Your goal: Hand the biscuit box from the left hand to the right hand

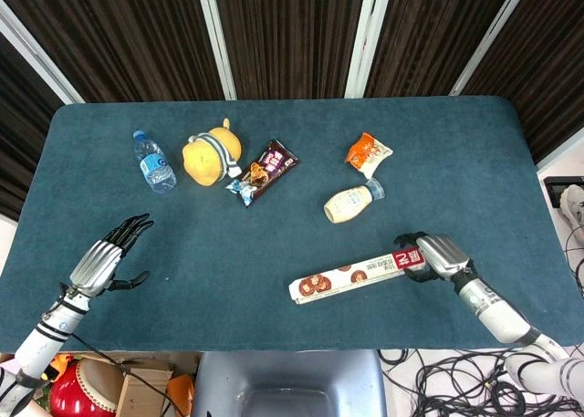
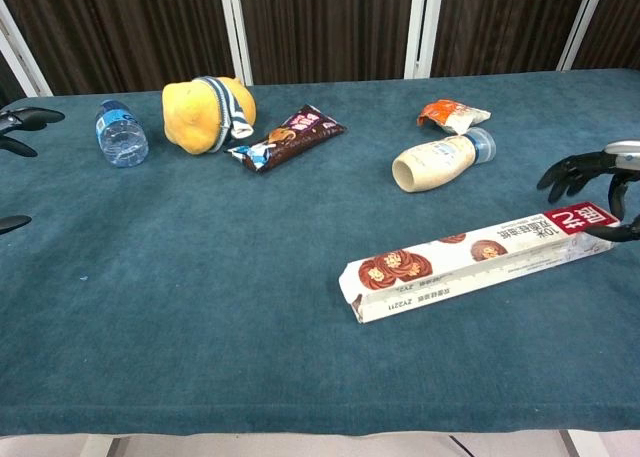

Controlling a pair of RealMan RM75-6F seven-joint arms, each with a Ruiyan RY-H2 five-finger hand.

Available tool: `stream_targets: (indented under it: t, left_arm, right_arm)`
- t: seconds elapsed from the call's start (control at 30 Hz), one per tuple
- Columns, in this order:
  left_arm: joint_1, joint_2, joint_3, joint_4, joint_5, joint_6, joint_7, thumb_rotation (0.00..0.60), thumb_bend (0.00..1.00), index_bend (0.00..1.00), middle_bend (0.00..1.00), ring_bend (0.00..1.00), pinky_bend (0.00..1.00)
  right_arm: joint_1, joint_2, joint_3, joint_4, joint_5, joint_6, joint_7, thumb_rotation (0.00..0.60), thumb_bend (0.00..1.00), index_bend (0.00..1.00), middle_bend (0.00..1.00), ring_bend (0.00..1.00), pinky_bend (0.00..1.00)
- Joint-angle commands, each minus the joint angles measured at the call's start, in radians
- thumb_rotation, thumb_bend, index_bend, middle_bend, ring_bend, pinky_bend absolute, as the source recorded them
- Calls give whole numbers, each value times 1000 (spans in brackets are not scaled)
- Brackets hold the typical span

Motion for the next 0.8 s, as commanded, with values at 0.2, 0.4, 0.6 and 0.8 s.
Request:
stream_targets:
  t: [0.2, 0.4, 0.6, 0.8]
  left_arm:
    - [32, 83, 13, -99, -26, -21, 62, 600, 294, 13, 26, 0, 153]
    - [161, 252, 3, -427, -116, 81, 406, 600, 325, 0, 30, 0, 125]
    - [294, 268, 29, -614, -181, 165, 615, 600, 331, 0, 50, 3, 120]
    - [328, 282, 40, -623, -104, 216, 594, 600, 330, 0, 48, 6, 118]
  right_arm:
    - [-92, 170, -23, -161, -35, 155, -8, 600, 118, 0, 0, 0, 223]
    - [-349, 315, 16, -406, 123, 583, -598, 600, 118, 0, 0, 0, 64]
    - [-524, 245, 15, -456, 144, 820, -679, 600, 118, 0, 0, 0, 46]
    - [-557, 208, 23, -359, 152, 770, -527, 600, 118, 0, 0, 0, 46]
